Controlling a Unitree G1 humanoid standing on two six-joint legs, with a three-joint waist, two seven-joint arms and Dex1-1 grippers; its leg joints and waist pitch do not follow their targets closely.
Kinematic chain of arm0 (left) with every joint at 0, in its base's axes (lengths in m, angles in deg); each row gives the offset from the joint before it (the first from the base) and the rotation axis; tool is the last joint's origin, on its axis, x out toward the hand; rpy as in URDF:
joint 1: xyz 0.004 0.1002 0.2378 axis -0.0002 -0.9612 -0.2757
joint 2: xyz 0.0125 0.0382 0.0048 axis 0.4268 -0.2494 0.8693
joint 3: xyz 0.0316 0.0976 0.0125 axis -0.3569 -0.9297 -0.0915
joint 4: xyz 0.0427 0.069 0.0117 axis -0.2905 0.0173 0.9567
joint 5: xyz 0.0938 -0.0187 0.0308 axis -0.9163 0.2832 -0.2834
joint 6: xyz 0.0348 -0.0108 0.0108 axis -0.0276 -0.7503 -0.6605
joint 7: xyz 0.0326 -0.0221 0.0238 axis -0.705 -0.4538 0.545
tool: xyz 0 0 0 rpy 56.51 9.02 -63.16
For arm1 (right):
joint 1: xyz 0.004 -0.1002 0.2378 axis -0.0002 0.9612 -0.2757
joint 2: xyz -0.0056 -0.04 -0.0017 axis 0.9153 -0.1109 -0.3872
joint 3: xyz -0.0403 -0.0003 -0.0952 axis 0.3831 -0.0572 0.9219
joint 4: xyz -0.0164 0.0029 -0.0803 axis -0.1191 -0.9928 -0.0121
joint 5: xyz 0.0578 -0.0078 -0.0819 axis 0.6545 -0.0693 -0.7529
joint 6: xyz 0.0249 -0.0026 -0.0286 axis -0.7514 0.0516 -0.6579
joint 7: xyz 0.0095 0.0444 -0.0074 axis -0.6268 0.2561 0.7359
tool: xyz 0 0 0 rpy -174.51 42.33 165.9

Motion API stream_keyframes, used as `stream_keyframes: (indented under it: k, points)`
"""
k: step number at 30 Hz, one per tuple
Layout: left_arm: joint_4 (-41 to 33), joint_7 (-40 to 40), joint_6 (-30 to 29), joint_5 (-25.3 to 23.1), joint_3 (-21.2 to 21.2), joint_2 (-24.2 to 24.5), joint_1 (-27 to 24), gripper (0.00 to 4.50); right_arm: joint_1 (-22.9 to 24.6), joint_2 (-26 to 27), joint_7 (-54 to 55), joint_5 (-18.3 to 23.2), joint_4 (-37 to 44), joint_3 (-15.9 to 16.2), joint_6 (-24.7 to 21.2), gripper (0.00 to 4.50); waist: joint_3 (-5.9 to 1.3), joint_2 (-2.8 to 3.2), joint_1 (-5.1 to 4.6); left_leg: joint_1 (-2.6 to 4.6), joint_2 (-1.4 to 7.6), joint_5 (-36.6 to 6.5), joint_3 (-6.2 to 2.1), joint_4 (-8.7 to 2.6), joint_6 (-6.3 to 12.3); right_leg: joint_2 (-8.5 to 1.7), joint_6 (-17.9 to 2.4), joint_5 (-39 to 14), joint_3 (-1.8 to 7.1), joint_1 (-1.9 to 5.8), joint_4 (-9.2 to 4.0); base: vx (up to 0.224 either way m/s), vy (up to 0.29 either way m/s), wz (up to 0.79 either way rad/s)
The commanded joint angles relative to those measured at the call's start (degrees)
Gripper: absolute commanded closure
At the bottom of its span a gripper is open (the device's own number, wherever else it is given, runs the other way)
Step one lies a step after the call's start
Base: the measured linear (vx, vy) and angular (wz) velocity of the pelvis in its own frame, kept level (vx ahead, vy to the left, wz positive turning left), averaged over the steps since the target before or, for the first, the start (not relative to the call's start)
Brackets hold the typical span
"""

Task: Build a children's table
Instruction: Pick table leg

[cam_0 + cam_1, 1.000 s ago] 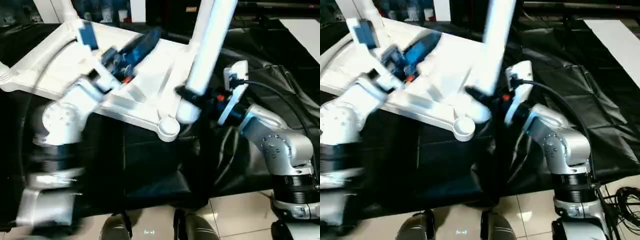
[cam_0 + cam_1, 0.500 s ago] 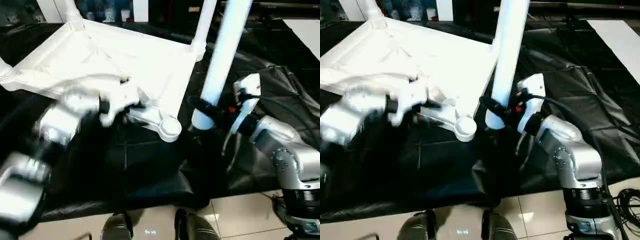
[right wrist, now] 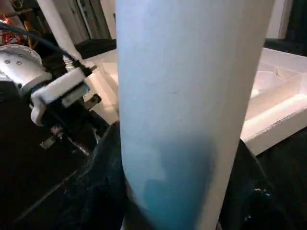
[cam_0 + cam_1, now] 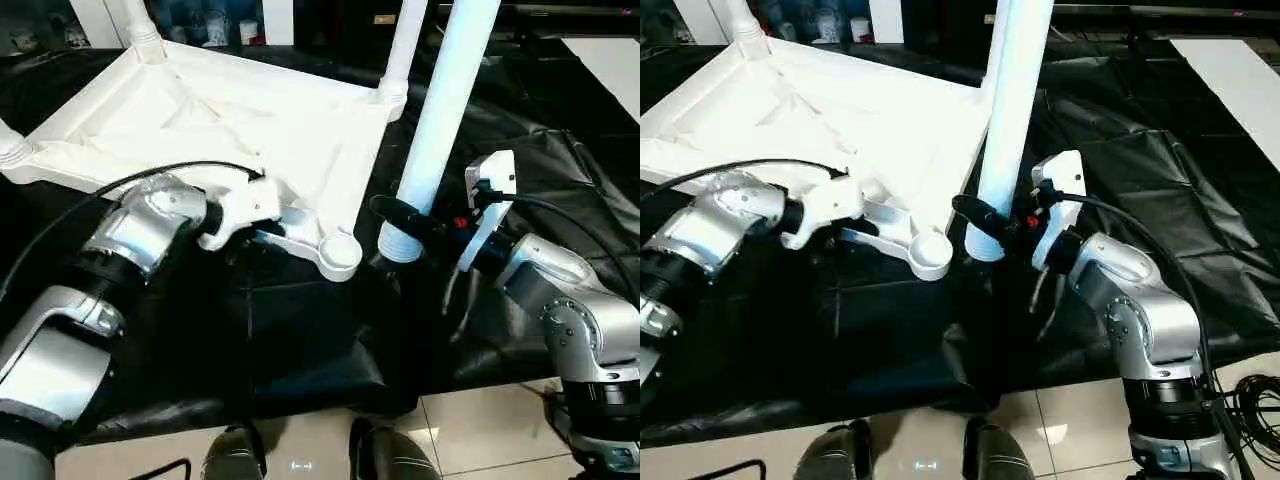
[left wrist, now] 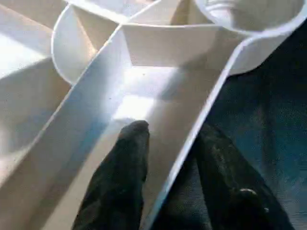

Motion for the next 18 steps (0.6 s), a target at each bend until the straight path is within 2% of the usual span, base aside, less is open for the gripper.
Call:
stream_keyframes:
  k: [1,5,8,11,13,14,17,18]
  points:
    - [-0.6,-2.3,-3.1,1.0,0.0,0.0,-0.9,3.05,0.6,-0.5,-0.6,-0.1,1.8,0.3,0.7,2.62,-6.76,0.70,0.43,1.38,0.43,-7.2,-0.36,-3.13,1.11,-3.60,-15.7,-5.6,2.55,4.82,-2.79,0.000,0.000,0.00]
    - [-2.6,-0.2,-4.9,-2.8,-1.6,1.1,-4.3,3.35,1.2,-0.6,0.1,-0.9,1.6,0.7,0.8,2.62,-6.78,0.73,0.27,1.33,0.45,-7.3,-0.33,-3.11,1.34,-3.55,-15.8,-5.1,2.57,4.88,-2.83,0.000,0.000,0.00]
    - [-4.6,2.4,-8.3,-3.0,-0.9,1.0,-6.3,3.51,1.2,-0.5,0.5,-0.9,1.6,0.5,0.7,2.62,-6.54,0.64,0.13,1.31,0.46,-8.7,-0.42,-3.25,0.89,-3.56,-14.8,-8.7,2.53,4.82,-3.16,0.000,0.000,0.00]
    - [-8.0,7.6,-15.8,-2.3,1.3,0.1,-8.2,3.58,0.9,-0.3,0.9,-1.0,1.4,0.3,0.5,2.62,-6.28,0.69,-0.21,1.44,0.46,-10.2,-0.41,-3.34,0.10,-3.64,-13.7,-13.0,2.57,4.72,-3.48,0.000,0.000,0.00]
    - [-9.0,9.6,-17.6,-2.0,2.3,-0.5,-8.7,3.65,0.8,-0.2,1.1,-1.0,1.2,0.2,0.5,2.62,-6.04,0.55,-0.40,1.55,0.34,-11.6,-0.45,-3.36,0.05,-3.63,-12.7,-17.3,2.52,4.57,-4.09,0.000,0.000,0.00]
    - [-10.5,12.3,-20.0,-1.9,3.6,-1.4,-9.3,3.66,0.7,0.2,1.5,-0.9,1.0,0.1,0.2,2.62,-5.93,0.51,-0.55,1.55,0.15,-12.3,-0.48,-3.39,-0.05,-3.58,-11.5,-20.6,2.49,4.55,-4.44,0.000,0.000,0.00]
    - [-13.6,18.4,-25.5,-1.4,6.9,-4.1,-10.9,3.70,0.3,1.3,2.7,-0.5,0.7,0.2,-0.5,2.62,-5.81,0.09,-1.02,1.17,-0.10,-12.2,-0.83,-3.48,-0.09,-3.57,-8.6,-26.2,2.12,4.65,-5.00,0.000,0.000,0.00]
    - [-14.4,18.6,-26.1,-1.2,7.3,-4.6,-11.3,3.70,0.3,1.5,2.9,-0.6,0.6,0.3,-0.6,2.62,-5.79,0.18,-1.15,1.05,-0.13,-11.9,-0.92,-3.50,-0.01,-3.64,-7.6,-27.9,2.05,4.64,-5.18,0.000,0.000,0.00]
